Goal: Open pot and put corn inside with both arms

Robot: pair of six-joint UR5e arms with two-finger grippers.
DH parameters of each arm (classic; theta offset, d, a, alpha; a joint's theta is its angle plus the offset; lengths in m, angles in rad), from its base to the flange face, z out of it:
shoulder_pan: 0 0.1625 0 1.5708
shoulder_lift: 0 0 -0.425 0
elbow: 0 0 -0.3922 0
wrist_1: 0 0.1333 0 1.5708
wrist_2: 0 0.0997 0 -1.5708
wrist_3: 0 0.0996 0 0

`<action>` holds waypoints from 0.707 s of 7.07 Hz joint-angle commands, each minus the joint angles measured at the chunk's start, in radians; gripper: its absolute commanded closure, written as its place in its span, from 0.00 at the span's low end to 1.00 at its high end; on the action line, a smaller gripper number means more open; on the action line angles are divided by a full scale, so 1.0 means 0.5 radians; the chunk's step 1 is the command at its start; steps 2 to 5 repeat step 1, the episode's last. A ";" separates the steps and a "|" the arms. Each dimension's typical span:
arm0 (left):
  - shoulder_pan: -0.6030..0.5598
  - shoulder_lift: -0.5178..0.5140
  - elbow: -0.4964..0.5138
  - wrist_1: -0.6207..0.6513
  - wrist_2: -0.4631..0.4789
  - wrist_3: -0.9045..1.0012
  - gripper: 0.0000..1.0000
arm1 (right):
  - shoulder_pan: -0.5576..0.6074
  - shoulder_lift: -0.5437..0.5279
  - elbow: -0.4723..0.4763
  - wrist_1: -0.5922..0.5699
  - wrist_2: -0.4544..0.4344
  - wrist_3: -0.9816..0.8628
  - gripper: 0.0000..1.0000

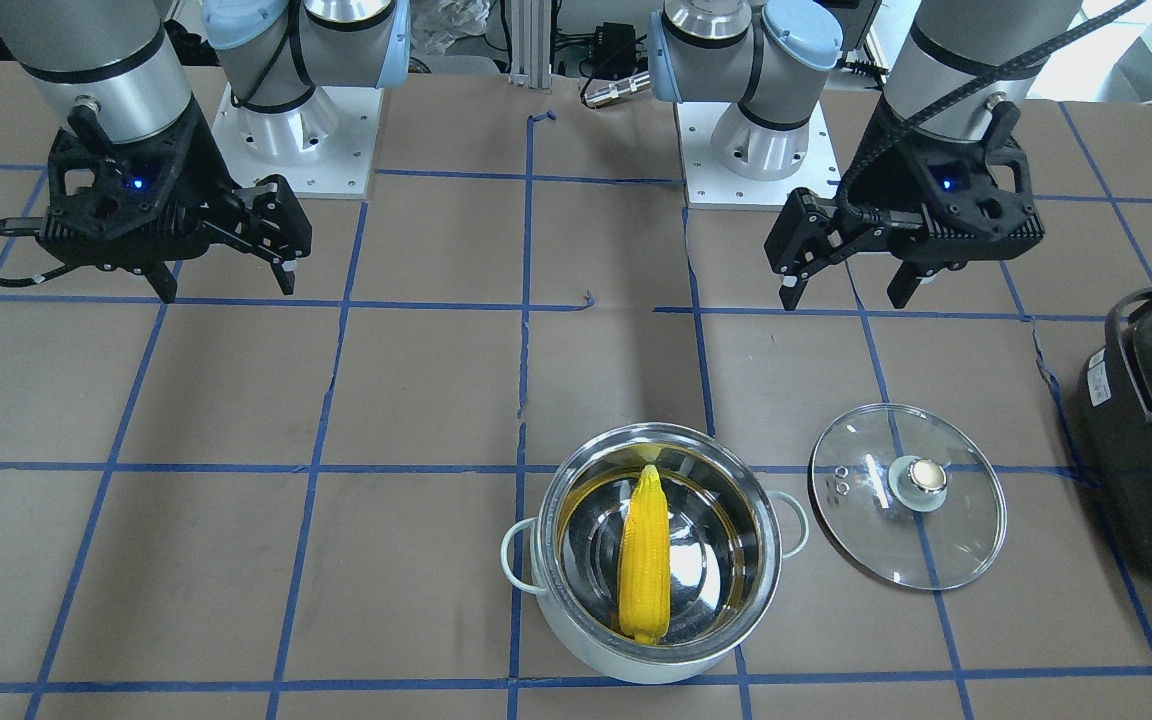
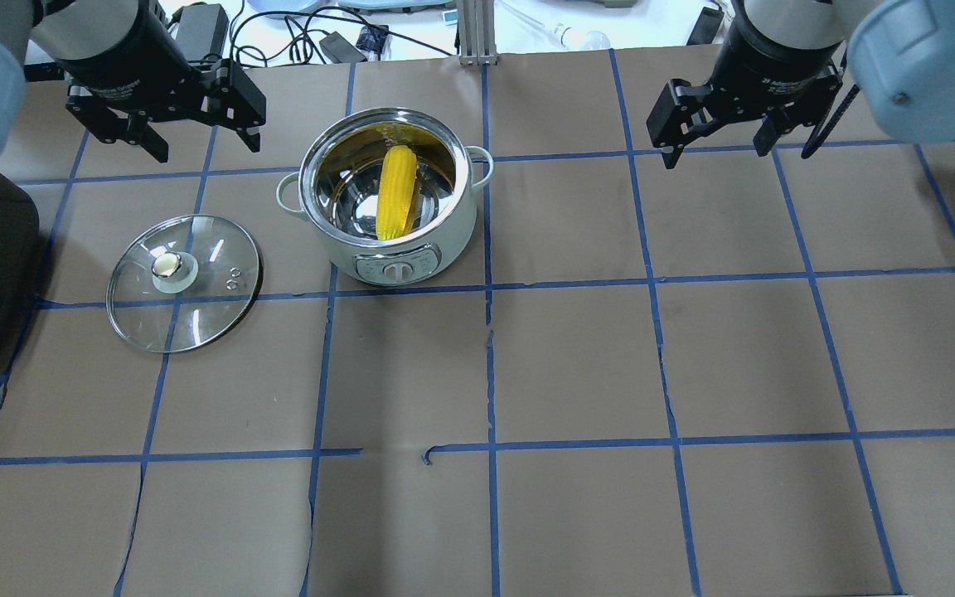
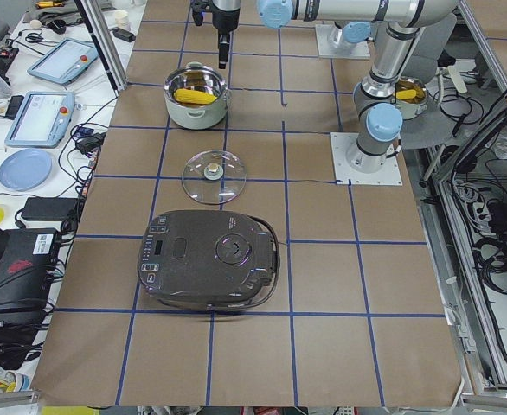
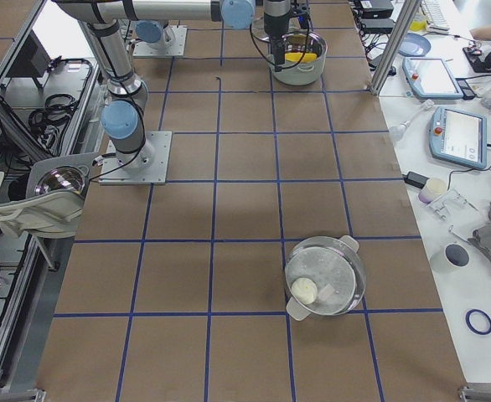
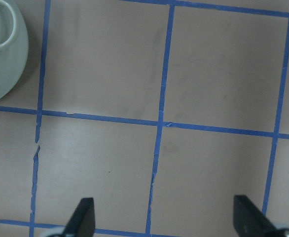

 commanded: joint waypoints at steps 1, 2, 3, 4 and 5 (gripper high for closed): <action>-0.001 0.001 -0.001 0.000 -0.003 0.000 0.00 | 0.001 0.000 0.000 0.000 0.000 -0.006 0.00; -0.001 0.001 -0.001 0.000 -0.003 0.000 0.00 | 0.001 0.000 0.000 0.000 0.000 -0.006 0.00; -0.001 0.001 -0.001 0.000 -0.003 0.000 0.00 | 0.001 0.000 0.000 0.000 0.000 -0.006 0.00; -0.001 0.001 -0.001 0.000 -0.003 0.000 0.00 | 0.001 0.000 0.000 0.000 0.000 -0.006 0.00; -0.001 0.001 -0.001 0.000 -0.003 0.000 0.00 | 0.001 0.000 0.000 0.000 0.000 -0.006 0.00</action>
